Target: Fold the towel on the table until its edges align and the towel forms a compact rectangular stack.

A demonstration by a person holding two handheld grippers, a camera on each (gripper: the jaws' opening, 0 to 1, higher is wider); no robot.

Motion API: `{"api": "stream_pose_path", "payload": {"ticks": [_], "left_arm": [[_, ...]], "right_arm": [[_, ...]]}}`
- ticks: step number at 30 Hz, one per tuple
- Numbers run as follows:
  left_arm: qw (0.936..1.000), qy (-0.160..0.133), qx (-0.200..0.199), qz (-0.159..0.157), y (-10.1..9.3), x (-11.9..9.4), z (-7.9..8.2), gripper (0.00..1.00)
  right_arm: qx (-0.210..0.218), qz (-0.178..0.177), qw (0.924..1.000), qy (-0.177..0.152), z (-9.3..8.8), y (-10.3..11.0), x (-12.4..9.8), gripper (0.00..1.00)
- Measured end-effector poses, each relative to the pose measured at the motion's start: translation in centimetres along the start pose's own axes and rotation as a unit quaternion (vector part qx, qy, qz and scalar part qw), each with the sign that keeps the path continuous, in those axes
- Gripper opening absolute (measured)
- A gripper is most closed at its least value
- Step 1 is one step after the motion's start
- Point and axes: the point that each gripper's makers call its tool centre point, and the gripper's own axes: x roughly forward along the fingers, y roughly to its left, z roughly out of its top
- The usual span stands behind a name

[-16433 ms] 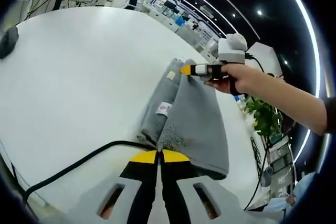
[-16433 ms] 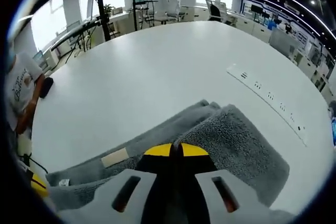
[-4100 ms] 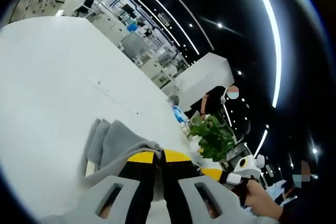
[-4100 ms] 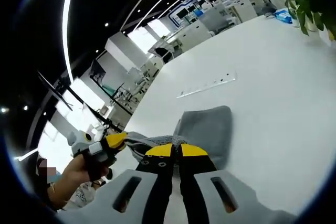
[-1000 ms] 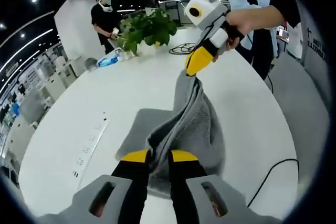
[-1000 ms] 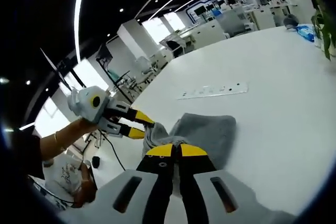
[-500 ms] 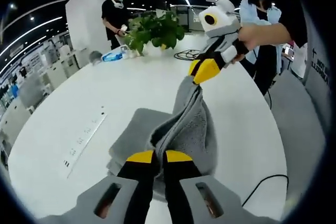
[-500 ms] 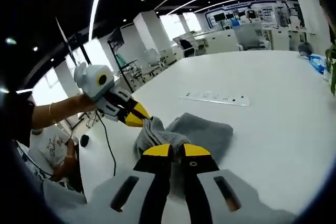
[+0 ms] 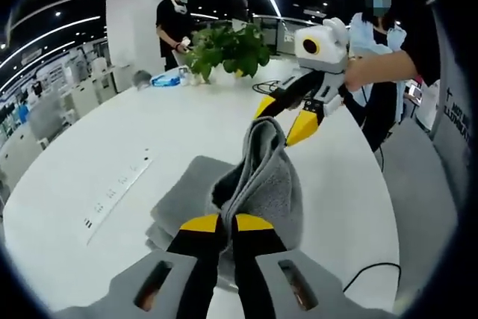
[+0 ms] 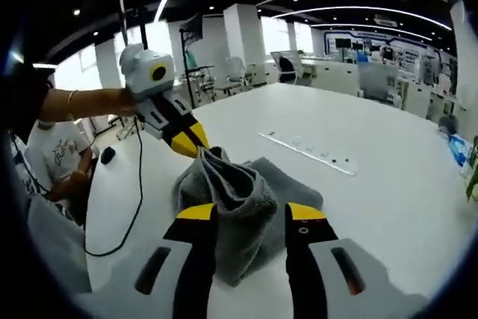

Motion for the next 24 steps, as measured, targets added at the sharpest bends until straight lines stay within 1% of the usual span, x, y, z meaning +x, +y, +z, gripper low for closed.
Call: {"api": "stream_pose_path", "payload": {"ticks": [2,4,5,6,7,9,10,12,13,14,15,16,17,21,23,24], "left_arm": [[1.0,0.0,-0.006,0.001,-0.1,-0.1,0.1,0.06],[0.9999,-0.001,-0.017,0.0,0.0,-0.2,0.2,0.06],[0.9998,0.0,-0.018,0.0,0.0,-0.2,0.2,0.06],[0.9997,0.001,-0.023,0.0,0.0,-0.2,0.2,0.06],[0.9996,0.001,-0.027,-0.001,-0.2,-0.3,0.4,0.06],[0.9993,-0.001,-0.037,-0.004,-0.6,-0.3,0.6,0.06],[0.999,-0.006,-0.044,-0.002,-0.6,-0.4,0.8,0.06],[0.9972,-0.018,-0.072,0.004,-0.4,-0.6,1.3,0.06],[0.9964,-0.023,-0.082,0.005,-0.3,-0.7,1.4,0.06],[0.9956,-0.028,-0.089,0.004,-0.2,-0.7,1.6,0.06],[0.9948,-0.03,-0.097,0.004,0.4,-0.8,1.4,0.06],[0.9945,-0.031,-0.1,0.005,0.7,-0.8,1.3,0.06],[0.994,-0.031,-0.105,0.006,0.4,-0.7,1.4,0.06],[0.9925,-0.031,-0.118,0.014,0.7,-0.3,1.4,0.06],[0.9907,-0.033,-0.13,0.02,1.0,-0.1,1.4,0.06],[0.9893,-0.037,-0.139,0.024,1.3,0.0,1.4,0.06]], "right_arm": [[-0.012,0.013,0.9998,-0.001,0.2,0.6,0.1,0.4],[-0.03,0.026,0.9992,0.001,0.2,0.9,0.2,0.39],[-0.039,0.023,0.9989,0.006,0.1,0.7,0.2,0.38],[-0.051,0.018,0.9985,0.009,0.2,0.5,0.3,0.36],[-0.051,0.016,0.9985,0.009,0.3,0.4,0.3,0.32],[-0.043,0.013,0.999,0.0,0.8,0.2,0.2,0.18],[-0.027,0.012,0.9995,-0.009,1.2,0.1,0.3,0.14],[0.012,0.01,0.9997,-0.018,1.5,-0.3,0.3,0.09],[0.036,0.01,0.999,-0.023,1.5,-0.5,0.4,0.08],[0.05,0.011,0.9983,-0.026,1.6,-0.5,0.4,0.07],[0.064,0.008,0.9976,-0.027,1.6,-0.8,0.4,0.07],[0.057,0.007,0.998,-0.026,1.5,-0.8,0.3,0.07],[0.058,0.007,0.9979,-0.026,1.5,-0.8,0.3,0.07],[0.096,0.007,0.995,-0.028,1.7,-1.2,0.6,0.06],[0.11,0.006,0.9935,-0.029,1.6,-1.4,0.8,0.06],[0.118,0.004,0.9927,-0.027,1.5,-1.9,1.0,0.06]]}}
